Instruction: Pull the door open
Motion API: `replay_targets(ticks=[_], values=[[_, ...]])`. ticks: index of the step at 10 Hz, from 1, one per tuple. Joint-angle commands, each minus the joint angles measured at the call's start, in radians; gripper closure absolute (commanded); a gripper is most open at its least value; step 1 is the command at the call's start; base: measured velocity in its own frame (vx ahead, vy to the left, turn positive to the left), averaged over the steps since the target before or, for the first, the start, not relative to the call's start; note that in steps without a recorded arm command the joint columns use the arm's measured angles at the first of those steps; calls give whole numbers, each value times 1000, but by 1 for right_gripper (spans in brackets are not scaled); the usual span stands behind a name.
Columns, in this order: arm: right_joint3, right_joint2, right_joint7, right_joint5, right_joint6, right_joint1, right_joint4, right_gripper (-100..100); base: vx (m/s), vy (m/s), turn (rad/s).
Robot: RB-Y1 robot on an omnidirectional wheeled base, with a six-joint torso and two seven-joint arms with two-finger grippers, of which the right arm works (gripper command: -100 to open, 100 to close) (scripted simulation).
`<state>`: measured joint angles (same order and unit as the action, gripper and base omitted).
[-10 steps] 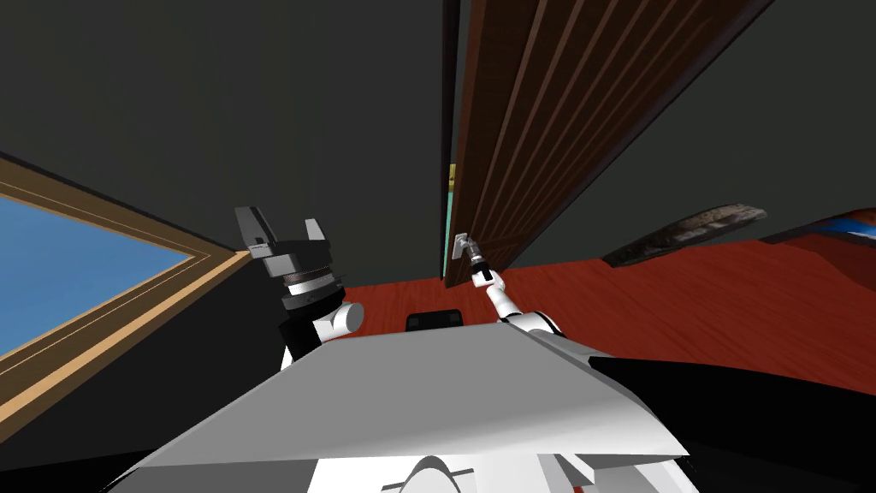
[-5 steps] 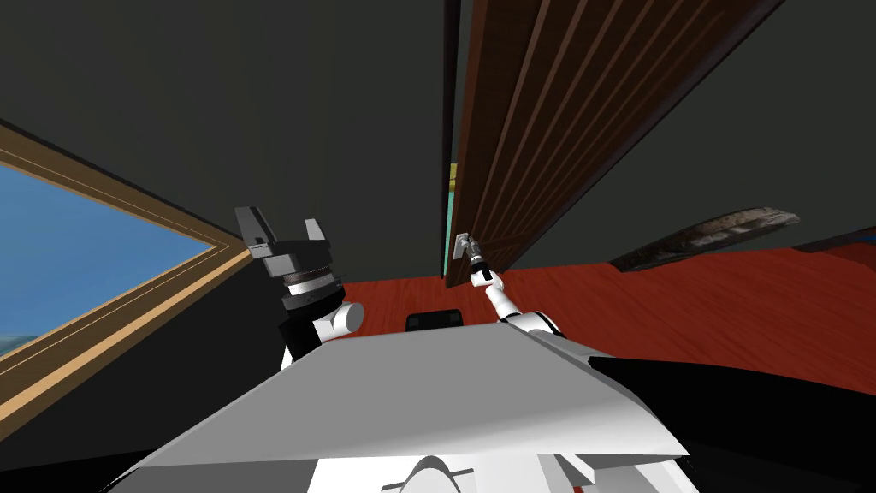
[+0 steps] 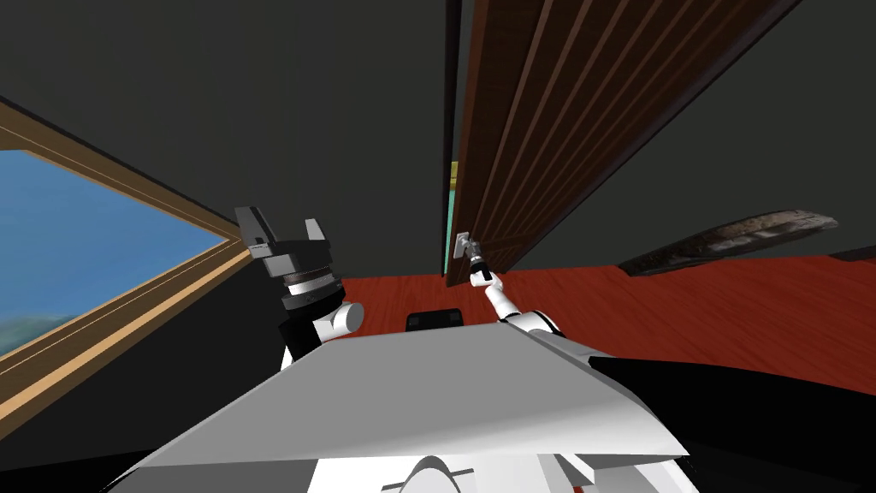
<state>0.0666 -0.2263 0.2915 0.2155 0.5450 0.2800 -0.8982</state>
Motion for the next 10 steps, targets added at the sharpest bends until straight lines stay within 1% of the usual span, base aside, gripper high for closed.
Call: replay_targets(ticks=[1,2,3,5,7,8,10], values=[[22,12,41,40,5,13,-25,100,-37,-44,83],[31,12,68,74,1,13,-27,100,-43,-69,129],[31,12,75,77,1,13,-27,100,-38,-50,79],[49,12,132,148,-7,13,-30,100,-62,-49,99],[49,12,143,151,-7,13,-30,100,-34,-27,40],[58,12,176,186,-11,13,-32,100,-17,-25,70],[58,12,176,186,-11,13,-32,100,-21,-21,33]])
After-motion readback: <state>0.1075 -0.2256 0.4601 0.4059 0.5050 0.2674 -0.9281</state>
